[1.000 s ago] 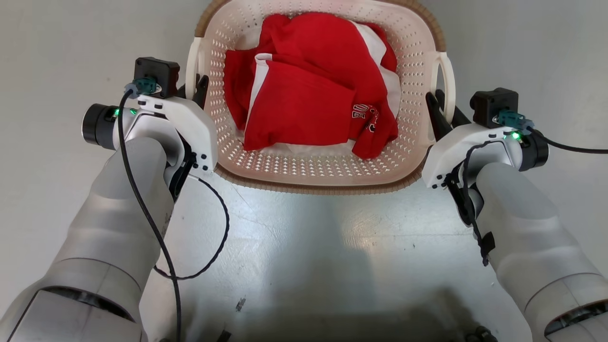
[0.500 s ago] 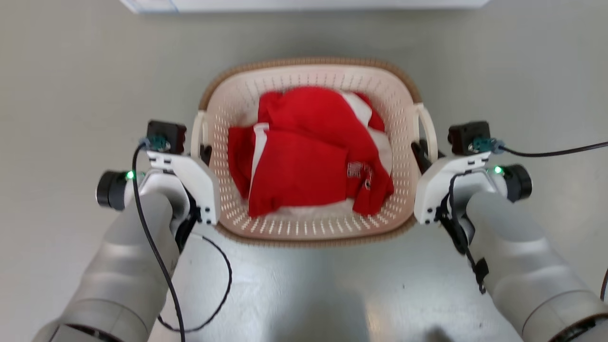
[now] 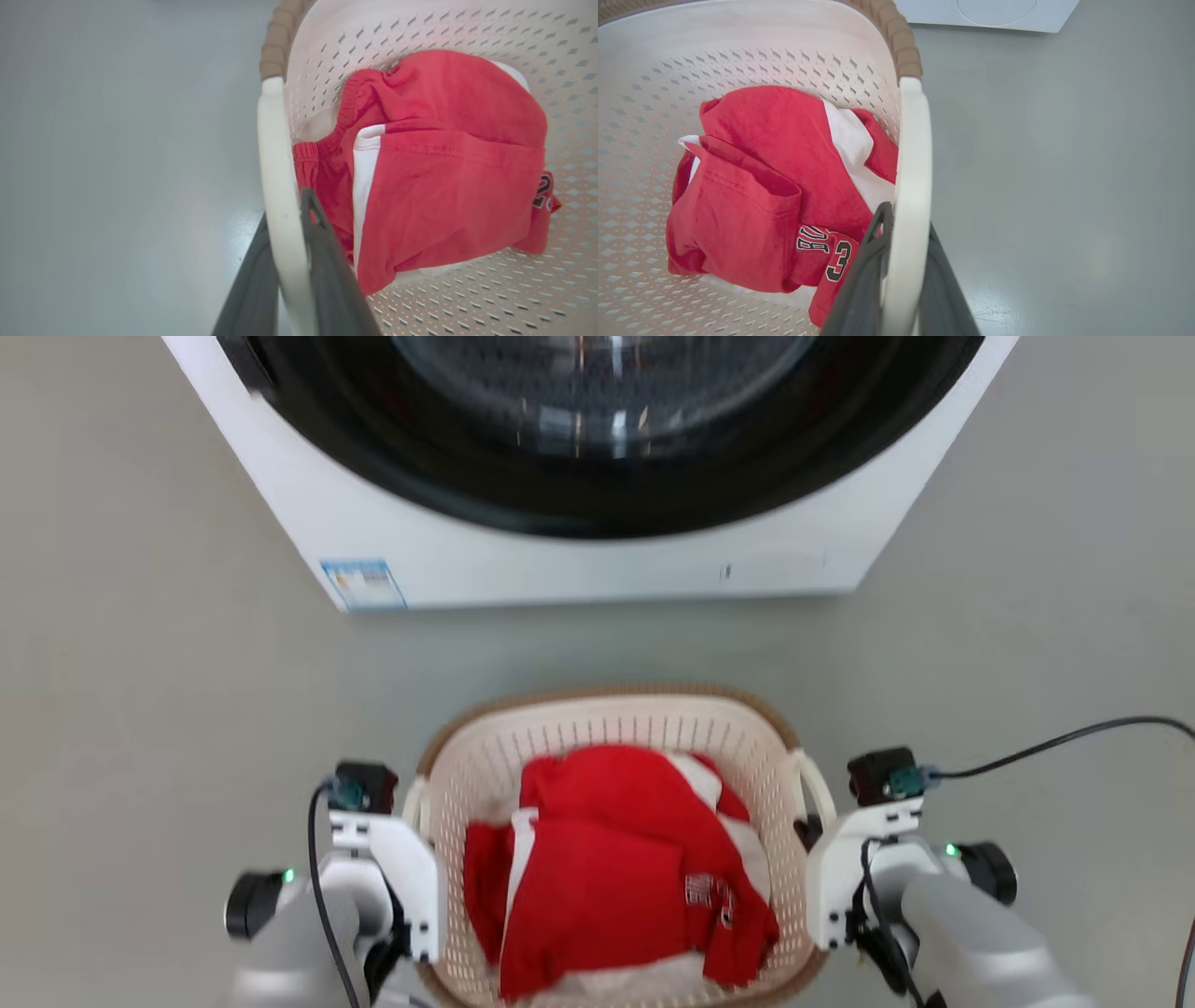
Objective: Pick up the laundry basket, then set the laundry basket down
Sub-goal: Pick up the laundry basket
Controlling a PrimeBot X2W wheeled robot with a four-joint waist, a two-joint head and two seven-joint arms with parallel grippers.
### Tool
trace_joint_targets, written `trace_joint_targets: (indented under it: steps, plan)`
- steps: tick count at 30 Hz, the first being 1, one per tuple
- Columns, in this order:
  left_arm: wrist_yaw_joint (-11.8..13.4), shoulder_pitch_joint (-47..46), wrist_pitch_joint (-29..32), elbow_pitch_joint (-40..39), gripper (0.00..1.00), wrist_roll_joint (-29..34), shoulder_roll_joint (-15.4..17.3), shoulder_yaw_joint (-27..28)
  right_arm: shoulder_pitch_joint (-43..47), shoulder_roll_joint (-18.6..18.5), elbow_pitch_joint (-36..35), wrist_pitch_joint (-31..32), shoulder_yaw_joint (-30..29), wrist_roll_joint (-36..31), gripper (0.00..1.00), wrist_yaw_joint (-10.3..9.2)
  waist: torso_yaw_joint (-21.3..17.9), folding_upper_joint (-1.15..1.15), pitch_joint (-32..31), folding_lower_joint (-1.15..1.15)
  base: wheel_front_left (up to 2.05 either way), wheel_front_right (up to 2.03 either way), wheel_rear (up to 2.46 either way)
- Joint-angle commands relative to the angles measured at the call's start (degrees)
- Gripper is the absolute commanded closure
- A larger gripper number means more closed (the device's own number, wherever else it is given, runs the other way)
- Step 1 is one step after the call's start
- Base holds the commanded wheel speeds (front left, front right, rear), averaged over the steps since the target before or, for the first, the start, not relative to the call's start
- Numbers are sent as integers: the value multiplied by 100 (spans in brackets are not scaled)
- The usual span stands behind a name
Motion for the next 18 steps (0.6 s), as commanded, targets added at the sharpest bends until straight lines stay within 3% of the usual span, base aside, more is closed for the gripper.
trace_joint_targets:
  steps: [1,10,18]
  plan:
    - [-33,137,80,-60,100,-98,154,42,166,101,-65,43,202,77,100,50,-9,0,-797,0,0,0,0]
    - [-33,668,529,-225,100,-397,157,-211,536,101,-112,433,600,421,100,50,34,0,-1676,0,0,0,0]
    - [-33,785,828,-332,100,-584,135,-391,687,101,-248,696,876,723,100,50,97,0,-1919,0,0,0,0]
